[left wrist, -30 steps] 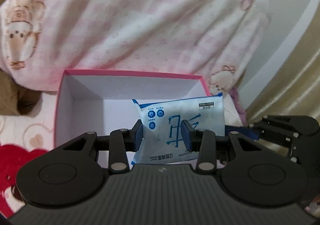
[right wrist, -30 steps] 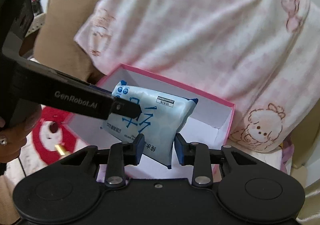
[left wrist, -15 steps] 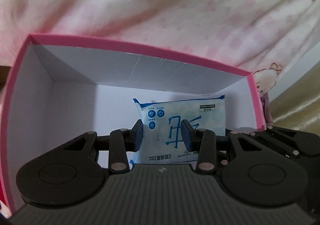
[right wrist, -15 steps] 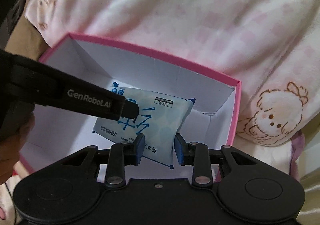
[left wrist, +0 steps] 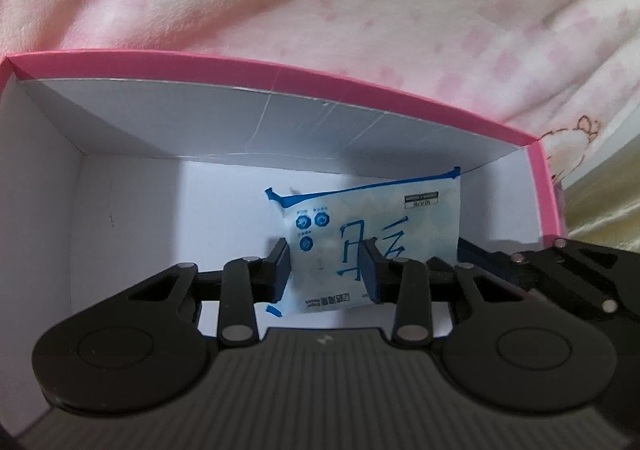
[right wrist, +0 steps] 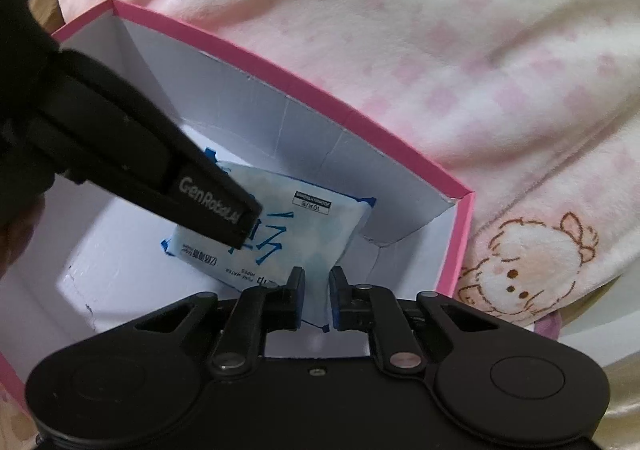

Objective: Organize objects
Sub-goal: 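Carry the wet-wipe pack with the left tool into the pink box, then open the left tool to release the pack and withdraw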

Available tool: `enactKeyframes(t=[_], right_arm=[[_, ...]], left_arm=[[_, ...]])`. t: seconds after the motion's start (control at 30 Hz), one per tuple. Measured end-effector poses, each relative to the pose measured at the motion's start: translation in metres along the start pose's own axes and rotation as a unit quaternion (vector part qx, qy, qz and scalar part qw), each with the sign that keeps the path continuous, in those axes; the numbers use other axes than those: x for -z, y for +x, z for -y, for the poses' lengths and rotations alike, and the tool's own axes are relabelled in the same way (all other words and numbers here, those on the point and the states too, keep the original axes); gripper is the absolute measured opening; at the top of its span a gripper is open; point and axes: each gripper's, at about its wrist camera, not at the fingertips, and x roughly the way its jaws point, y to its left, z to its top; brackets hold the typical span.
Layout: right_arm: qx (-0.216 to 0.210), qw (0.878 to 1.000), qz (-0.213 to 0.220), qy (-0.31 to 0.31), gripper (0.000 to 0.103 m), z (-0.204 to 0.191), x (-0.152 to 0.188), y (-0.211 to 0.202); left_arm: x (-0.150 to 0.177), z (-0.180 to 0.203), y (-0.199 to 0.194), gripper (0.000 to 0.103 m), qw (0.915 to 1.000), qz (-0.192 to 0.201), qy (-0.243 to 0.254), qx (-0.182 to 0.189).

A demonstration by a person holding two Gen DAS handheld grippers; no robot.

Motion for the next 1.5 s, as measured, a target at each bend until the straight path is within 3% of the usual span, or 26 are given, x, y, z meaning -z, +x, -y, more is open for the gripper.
enactKeyframes(t=[0.07,0.17,0.3,0.43,0.57,0.67,0.77,0.93,1.03,1.07,1.13,1.3,1.5], right_arm=[[0.008,1.000,0.020,0.002,0.022,0.001,0.002,-0.010],[-0.005,0.999,0.043,0.013,0.022,0.010,0.009,-0.027],[-0.059,0.995,0.055,0.054,0.022,0.029,0.023,-0.044],[-0.091,0.990,0.070,0.081,0.022,0.037,0.031,-0.055],[-0.111,0.985,0.084,0.106,0.022,0.038,0.035,-0.066],[-0.126,0.979,0.094,0.133,0.024,0.041,0.049,-0.081],[-0.144,0.972,0.096,0.159,0.027,0.056,0.052,-0.084],[-0.158,0.967,0.098,0.176,0.037,0.057,0.056,-0.088],[-0.160,0.966,0.098,0.179,0.040,0.050,0.062,-0.110],[-0.160,0.966,0.097,0.179,0.041,0.045,0.063,-0.113],[-0.162,0.966,0.096,0.179,0.043,0.044,0.066,-0.127],[-0.171,0.965,0.092,0.175,0.049,0.041,0.075,-0.168],[-0.189,0.966,0.084,0.154,0.056,0.037,0.095,-0.218]], left_arm=[[0.001,0.003,0.006,0.025,0.9998,-0.014,0.003,-0.012],[0.003,0.009,0.014,0.026,0.9992,-0.027,0.004,-0.028],[0.004,0.024,0.016,0.026,0.9981,-0.032,0.011,-0.051],[0.004,0.037,0.020,0.026,0.9992,-0.028,0.003,-0.029],[0.009,0.047,0.015,0.026,0.9993,0.002,0.009,-0.035],[0.016,0.049,0.004,0.031,0.9995,0.006,0.015,-0.027],[0.028,0.052,-0.016,0.042,0.9993,0.006,0.028,-0.026],[0.044,0.053,-0.056,0.046,0.9991,-0.002,0.041,-0.011],[0.063,0.058,-0.085,0.048,0.9984,-0.003,0.055,-0.017],[0.050,0.032,-0.095,0.049,0.9981,-0.002,0.058,-0.017],[0.053,0.046,-0.110,0.051,0.9970,-0.001,0.075,-0.021],[0.080,0.035,-0.179,0.059,0.9919,0.010,0.119,-0.043],[0.113,0.043,-0.223,0.063,0.9872,0.016,0.152,-0.046]])
